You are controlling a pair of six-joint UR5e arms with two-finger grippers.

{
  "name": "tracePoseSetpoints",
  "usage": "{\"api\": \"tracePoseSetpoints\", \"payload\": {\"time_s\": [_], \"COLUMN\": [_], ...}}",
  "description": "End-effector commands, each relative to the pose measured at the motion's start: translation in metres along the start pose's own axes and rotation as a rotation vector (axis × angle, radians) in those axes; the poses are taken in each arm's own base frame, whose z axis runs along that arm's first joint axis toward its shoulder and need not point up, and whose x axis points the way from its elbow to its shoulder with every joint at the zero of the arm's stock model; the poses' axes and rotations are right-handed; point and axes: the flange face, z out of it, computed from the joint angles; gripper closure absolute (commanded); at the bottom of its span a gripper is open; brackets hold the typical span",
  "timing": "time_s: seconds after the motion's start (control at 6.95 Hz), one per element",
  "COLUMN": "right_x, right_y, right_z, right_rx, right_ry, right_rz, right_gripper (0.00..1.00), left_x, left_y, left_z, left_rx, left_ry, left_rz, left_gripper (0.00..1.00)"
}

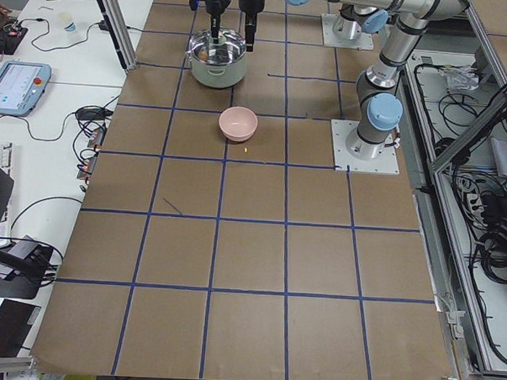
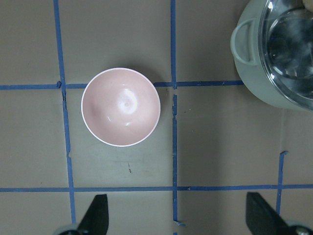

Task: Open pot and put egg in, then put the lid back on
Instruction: 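Release the lid knob and raise the right gripper away from the pot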

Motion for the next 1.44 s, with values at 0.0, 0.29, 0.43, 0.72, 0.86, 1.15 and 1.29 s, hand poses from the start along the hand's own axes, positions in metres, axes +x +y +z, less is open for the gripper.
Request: {"api": "tracePoseSetpoints", "payload": {"time_s": [0.0,0.29,0.43,0.72,0.86,1.15,1.29], "right_x": [0.0,0.005,0.029,0.138,0.187,0.22,0.219], "right_y": [-0.002,0.005,0.018,0.043,0.07,0.099,0.1], "right_z": [-0.001,-0.035,-0.068,-0.131,-0.136,-0.134,-0.137], "right_rx": [0.012,0.046,0.022,-0.032,-0.039,-0.007,0.002], "right_ry": [-0.003,-0.017,-0.004,0.0,0.001,-0.002,-0.002], "right_rz": [0.003,0.003,-0.018,0.073,0.057,0.1,0.096], "right_gripper": [0.06,0.0,0.0,0.01,0.05,0.01,0.0], "left_x": [0.0,0.001,0.001,0.001,0.001,0.002,-0.001], "left_y": [0.0,0.0,0.0,0.001,0.001,0.001,0.001], "left_z": [0.0,0.0,0.0,0.0,0.001,0.0,-0.005], "left_rx": [0.001,-0.001,0.001,-0.001,-0.002,-0.001,0.004], "left_ry": [0.002,0.001,0.001,0.001,0.001,0.001,-0.006], "left_rz": [0.0,-0.001,-0.001,-0.001,-0.001,-0.001,-0.003], "left_gripper": [0.0,0.0,0.0,0.0,0.0,0.0,0.0]}}
